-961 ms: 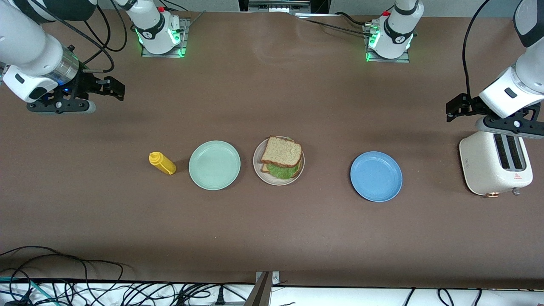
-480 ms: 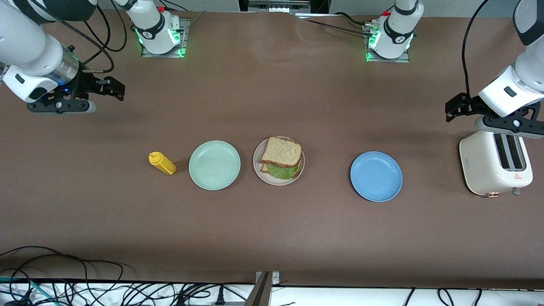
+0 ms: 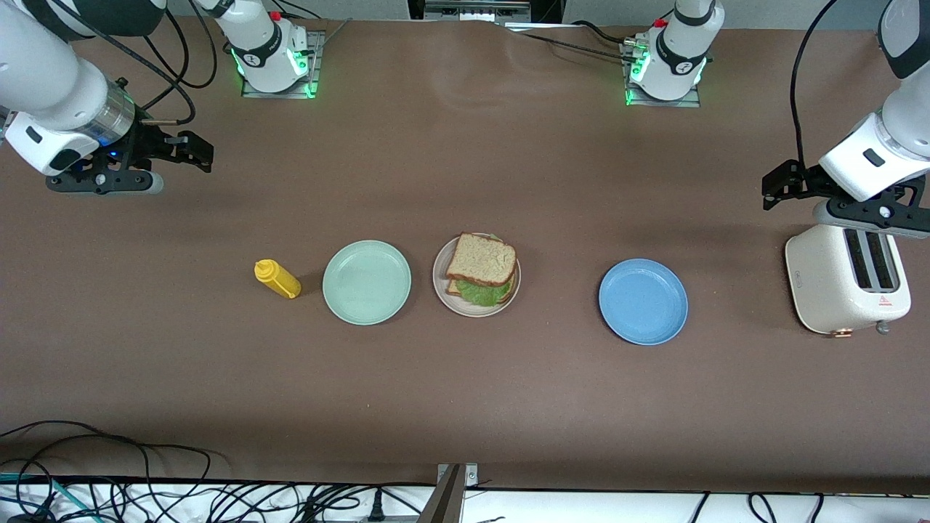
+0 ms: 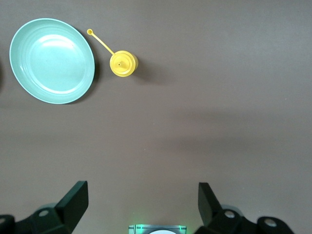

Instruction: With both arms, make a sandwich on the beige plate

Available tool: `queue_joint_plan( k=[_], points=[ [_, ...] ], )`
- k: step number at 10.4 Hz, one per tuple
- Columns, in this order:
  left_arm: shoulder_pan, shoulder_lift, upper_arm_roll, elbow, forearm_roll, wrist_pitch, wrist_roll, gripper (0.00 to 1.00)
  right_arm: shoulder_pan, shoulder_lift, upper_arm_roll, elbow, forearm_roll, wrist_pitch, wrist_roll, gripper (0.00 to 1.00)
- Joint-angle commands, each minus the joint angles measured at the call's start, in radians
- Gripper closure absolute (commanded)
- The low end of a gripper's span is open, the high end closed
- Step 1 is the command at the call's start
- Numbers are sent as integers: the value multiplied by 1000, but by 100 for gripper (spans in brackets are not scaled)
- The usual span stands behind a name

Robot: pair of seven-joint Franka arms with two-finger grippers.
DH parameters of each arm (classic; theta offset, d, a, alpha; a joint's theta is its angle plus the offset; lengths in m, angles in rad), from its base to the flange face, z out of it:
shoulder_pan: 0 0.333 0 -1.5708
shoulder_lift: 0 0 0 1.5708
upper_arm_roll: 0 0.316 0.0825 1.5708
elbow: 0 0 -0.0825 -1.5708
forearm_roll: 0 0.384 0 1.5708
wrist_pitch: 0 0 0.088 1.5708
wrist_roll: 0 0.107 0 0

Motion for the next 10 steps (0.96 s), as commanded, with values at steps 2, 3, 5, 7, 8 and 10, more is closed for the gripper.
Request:
queue_joint_plan(
  k=[2,3,5,7,8,10],
  points=[
    [-5,19,2,37,-7,-20,-11,0,-10,-12,6,-1,1,7,-7,0],
    [-5,19,2,38,-7,-20,-11,0,-10,-15,7,-1,2,11,-10,0],
    [-5,19,1,38,-7,-20,-13,0,-10,-13,9,16,2,10,-71,0],
    [-5,19,1,38,-7,-20,-13,0,-10,0,7,62,18,-1,-68,0],
    [-4,19,1,38,-7,-20,-11,0,-10,14,6,87,18,-5,-77,0],
    [-4,19,1,38,-7,-20,-11,0,-14,33,4,95,32,-18,-79,0]
  ],
)
